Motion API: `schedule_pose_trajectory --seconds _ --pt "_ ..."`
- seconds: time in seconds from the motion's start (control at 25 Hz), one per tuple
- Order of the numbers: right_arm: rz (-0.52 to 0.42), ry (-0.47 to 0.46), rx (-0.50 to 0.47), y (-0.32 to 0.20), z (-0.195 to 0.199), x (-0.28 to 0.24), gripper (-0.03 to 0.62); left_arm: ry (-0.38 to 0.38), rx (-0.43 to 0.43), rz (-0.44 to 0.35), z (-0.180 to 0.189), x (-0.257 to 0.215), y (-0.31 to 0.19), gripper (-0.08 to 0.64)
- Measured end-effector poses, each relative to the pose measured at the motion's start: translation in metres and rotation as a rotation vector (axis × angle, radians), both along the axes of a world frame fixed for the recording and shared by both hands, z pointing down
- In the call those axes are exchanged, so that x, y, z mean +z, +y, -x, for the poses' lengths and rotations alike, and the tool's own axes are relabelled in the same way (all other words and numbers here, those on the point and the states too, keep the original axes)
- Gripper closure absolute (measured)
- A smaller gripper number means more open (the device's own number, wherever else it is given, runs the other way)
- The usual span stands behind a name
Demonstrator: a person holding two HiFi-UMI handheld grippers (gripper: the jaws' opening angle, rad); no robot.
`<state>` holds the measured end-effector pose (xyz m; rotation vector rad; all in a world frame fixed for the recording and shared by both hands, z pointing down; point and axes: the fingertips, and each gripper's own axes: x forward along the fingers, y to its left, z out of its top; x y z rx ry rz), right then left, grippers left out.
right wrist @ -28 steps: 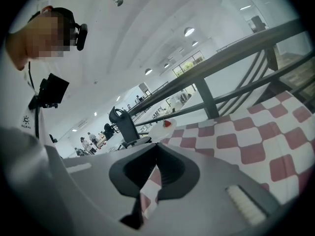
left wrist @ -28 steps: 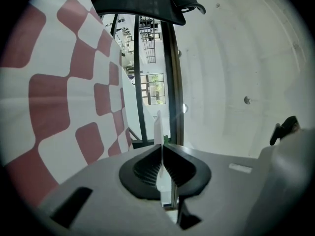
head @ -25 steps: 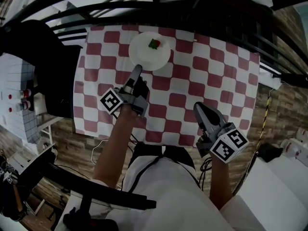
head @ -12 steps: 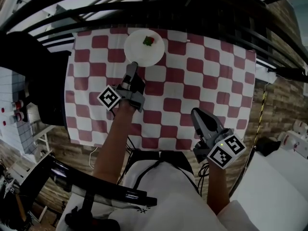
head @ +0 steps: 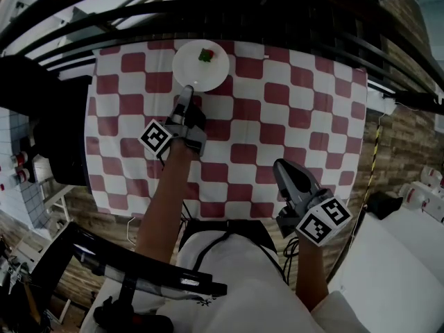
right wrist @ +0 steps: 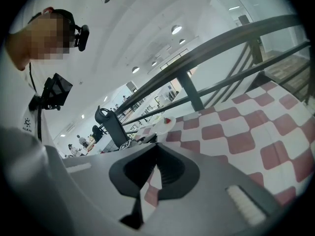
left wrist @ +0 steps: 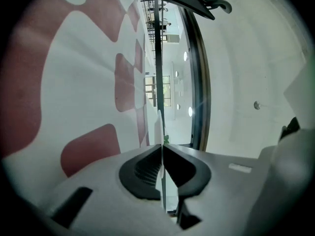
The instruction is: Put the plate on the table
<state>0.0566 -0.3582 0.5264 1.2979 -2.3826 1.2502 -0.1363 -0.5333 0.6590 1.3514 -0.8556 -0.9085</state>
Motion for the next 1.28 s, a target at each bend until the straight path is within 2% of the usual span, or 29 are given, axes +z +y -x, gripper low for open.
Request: schedule_pose_trajectory --seconds 0.4,0.64,1.08,1.28 --pt "0.009 0.002 0.03 0.003 -0.004 0.005 0.584 0.003 -0.039 0.047 0.0 0.012 -0.007 0.543" --pt "0.005 -0.002 0.033 0.004 -0.005 0.006 0.584 -0.024 -0.061 0.102 0.002 0.019 -0.008 0.543" --pt "-0.01 -0.006 0.035 -0.001 -0.011 -0.007 0.584 -0.088 -0.108 0.271 0.009 0.043 -0.007 0.543" --pt "-0.012 -0.003 0.031 0.003 -0.013 -0.012 0.584 -0.131 -0.118 0.319 0.009 0.047 -0.006 0.541"
